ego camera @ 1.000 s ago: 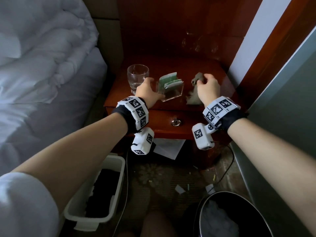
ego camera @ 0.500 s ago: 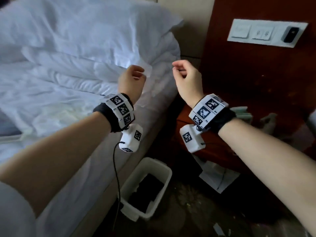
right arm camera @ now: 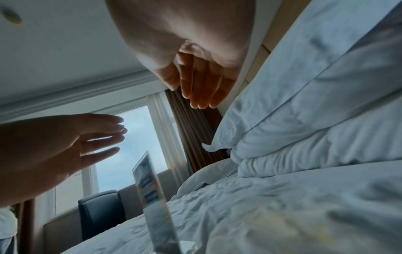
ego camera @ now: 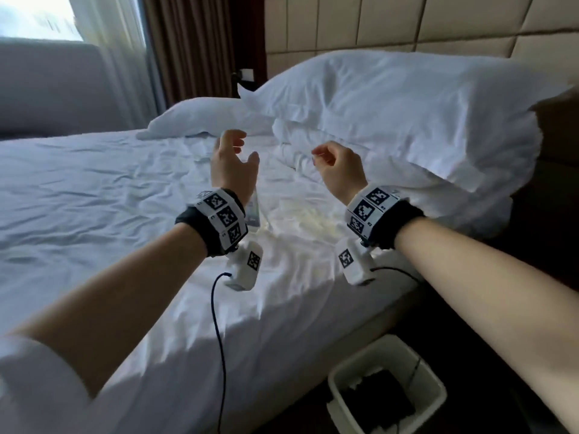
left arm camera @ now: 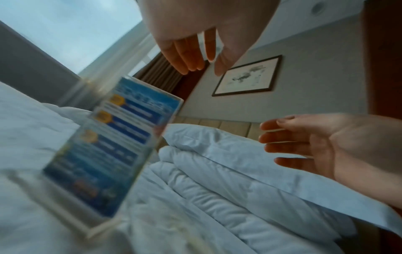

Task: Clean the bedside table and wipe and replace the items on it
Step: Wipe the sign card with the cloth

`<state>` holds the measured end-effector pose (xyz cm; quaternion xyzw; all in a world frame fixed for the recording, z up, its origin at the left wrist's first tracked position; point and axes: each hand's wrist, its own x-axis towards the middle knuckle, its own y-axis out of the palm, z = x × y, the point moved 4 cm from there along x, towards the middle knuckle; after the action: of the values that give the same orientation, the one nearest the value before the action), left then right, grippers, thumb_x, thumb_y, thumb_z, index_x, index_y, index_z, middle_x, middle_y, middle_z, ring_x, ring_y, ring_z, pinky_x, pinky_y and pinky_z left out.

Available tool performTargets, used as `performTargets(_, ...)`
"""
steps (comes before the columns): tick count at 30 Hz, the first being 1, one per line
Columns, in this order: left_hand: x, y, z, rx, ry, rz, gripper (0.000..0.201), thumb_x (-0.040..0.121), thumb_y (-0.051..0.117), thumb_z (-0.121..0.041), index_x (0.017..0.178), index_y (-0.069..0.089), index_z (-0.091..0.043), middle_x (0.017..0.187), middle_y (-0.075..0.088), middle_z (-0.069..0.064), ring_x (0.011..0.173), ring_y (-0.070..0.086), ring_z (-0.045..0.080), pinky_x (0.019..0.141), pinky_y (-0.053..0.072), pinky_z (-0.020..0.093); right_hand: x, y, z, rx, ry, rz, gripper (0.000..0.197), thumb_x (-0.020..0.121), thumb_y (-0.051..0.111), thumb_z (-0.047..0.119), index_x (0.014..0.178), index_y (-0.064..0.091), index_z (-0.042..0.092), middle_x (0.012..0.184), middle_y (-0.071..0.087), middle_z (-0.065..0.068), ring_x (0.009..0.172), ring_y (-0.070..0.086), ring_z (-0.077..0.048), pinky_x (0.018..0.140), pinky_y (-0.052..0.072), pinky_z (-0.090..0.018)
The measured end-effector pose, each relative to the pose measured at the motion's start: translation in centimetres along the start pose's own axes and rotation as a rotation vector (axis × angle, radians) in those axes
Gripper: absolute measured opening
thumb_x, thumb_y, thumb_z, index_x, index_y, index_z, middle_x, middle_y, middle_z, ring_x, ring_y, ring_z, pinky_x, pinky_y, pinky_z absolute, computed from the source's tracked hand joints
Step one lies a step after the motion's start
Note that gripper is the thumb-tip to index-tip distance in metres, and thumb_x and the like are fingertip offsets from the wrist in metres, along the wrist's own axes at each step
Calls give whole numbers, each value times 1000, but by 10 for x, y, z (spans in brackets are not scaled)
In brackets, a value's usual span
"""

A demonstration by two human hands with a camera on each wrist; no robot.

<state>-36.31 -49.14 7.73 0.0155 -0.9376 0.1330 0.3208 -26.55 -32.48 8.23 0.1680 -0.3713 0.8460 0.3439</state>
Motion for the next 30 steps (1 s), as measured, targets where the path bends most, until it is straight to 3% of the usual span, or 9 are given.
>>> performTargets(4,12,-26,42,68,-175,-72,42,83,59,-9,124,50,-11,127,51,8,114,51,20,97,39,23,1,45,22,-22,-33,147,23,92,57,21,106,65,6,104,70,-10,96,64,-21,85,46,-25)
performTargets(8,16,-22,84,-41,-422,93,64,86,65,-23,142,33,-15,145,36,10,132,39,23,111,34,36,-4,63,25,-31,-34,186,22,91,59,23,105,66,7,103,70,-9,93,64,-20,86,47,-26)
performTargets(10,12,-13,90,-191,-491,175,79,86,67,-26,148,20,-14,151,29,10,137,34,23,113,32,36,-7,62,18,-42,-22,200,22,91,59,23,105,66,8,103,70,-8,88,61,-15,84,47,-25)
performTargets(12,9,-4,93,-270,-502,239,84,85,68,-23,149,15,-10,145,35,5,129,41,18,107,35,30,-9,59,10,-54,1,211,22,91,58,23,106,66,8,102,69,-7,87,59,-13,82,46,-23)
performTargets(14,9,5,101,-310,-504,257,73,83,70,-20,142,29,-7,134,49,5,114,53,18,95,44,28,-13,54,3,-43,16,214,22,91,59,22,105,66,8,100,70,-9,90,62,-18,86,49,-27)
performTargets(17,10,10,107,-203,-452,185,44,84,68,-25,119,51,-4,107,64,8,99,63,24,79,51,28,-16,44,-10,-49,21,229,20,90,59,21,102,67,8,97,70,-9,89,63,-19,90,51,-33)
performTargets(20,12,19,94,-179,-301,176,8,87,63,-19,83,59,-12,73,58,-1,72,55,18,62,45,25,-20,27,-26,-64,42,220,16,91,58,18,100,67,8,90,67,-6,85,61,-18,83,49,-30)
performTargets(23,15,37,67,-303,-216,275,28,84,57,-6,63,55,-24,64,56,-3,58,51,12,60,44,27,-25,6,-37,-39,73,186,15,91,57,14,101,66,8,87,66,-4,79,60,-16,71,47,-23)
performTargets(30,-4,94,-11,-561,-175,457,27,93,54,-10,67,52,-19,66,56,1,57,52,16,57,44,28,-28,-73,-60,-6,149,-48,17,93,54,13,101,65,2,83,66,-8,64,59,-13,67,48,-22)
